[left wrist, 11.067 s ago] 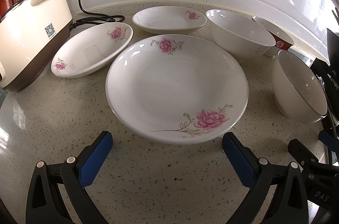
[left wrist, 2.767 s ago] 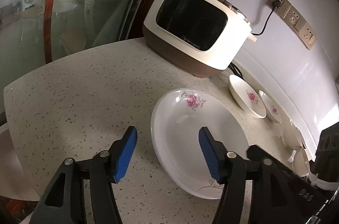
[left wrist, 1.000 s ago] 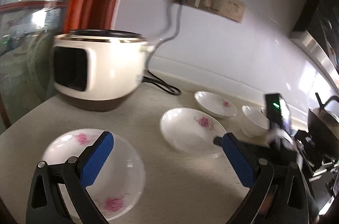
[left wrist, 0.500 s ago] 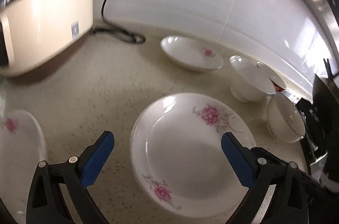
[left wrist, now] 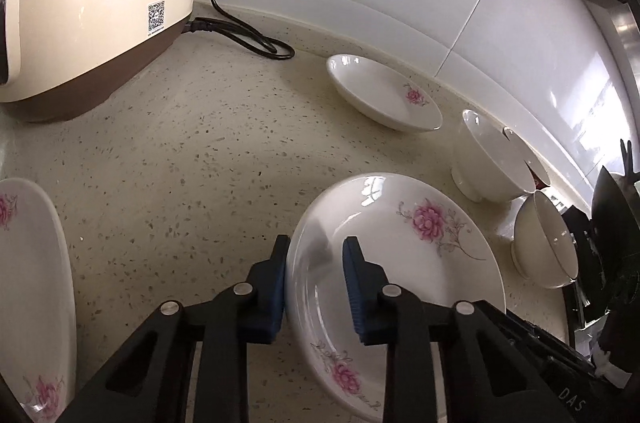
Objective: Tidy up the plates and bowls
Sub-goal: 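Close the left tool on the plate rim while the right tool grips it too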
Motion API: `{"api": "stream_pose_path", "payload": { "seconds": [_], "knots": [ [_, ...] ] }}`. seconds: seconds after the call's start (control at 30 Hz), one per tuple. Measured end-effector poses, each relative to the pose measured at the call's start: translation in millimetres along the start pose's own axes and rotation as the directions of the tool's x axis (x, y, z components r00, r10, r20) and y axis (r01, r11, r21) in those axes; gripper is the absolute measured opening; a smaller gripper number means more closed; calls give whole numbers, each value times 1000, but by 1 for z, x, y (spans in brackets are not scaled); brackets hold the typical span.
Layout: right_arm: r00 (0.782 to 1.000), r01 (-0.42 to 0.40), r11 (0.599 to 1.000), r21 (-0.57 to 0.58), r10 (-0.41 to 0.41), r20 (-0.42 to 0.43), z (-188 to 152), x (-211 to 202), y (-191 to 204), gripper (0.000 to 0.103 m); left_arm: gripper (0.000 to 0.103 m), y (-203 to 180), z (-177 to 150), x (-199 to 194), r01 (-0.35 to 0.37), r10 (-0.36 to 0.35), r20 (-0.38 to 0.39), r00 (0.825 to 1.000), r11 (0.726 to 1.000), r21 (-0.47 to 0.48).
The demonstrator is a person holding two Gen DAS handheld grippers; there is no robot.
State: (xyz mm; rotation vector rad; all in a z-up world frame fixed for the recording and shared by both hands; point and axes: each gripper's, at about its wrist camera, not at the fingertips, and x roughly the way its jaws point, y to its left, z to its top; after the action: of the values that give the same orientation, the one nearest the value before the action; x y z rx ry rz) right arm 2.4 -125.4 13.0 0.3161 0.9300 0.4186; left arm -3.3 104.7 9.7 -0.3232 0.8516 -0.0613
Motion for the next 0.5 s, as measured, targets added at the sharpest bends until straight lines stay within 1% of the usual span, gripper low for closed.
{"api": "stream_pose_path", "payload": {
  "seconds": [0.27, 0.5],
  "knots": [
    [1000, 1, 1000, -3, -1, 4, 0, 0, 0, 27, 26, -3, 3, 3, -23, 23, -2, 1000, 1000, 10],
    [1000, -7, 1000, -10, 7, 22, -1, -5, 0, 27, 24, -3, 1, -4, -19, 19, 18, 1000, 1000, 7]
  ]
}}
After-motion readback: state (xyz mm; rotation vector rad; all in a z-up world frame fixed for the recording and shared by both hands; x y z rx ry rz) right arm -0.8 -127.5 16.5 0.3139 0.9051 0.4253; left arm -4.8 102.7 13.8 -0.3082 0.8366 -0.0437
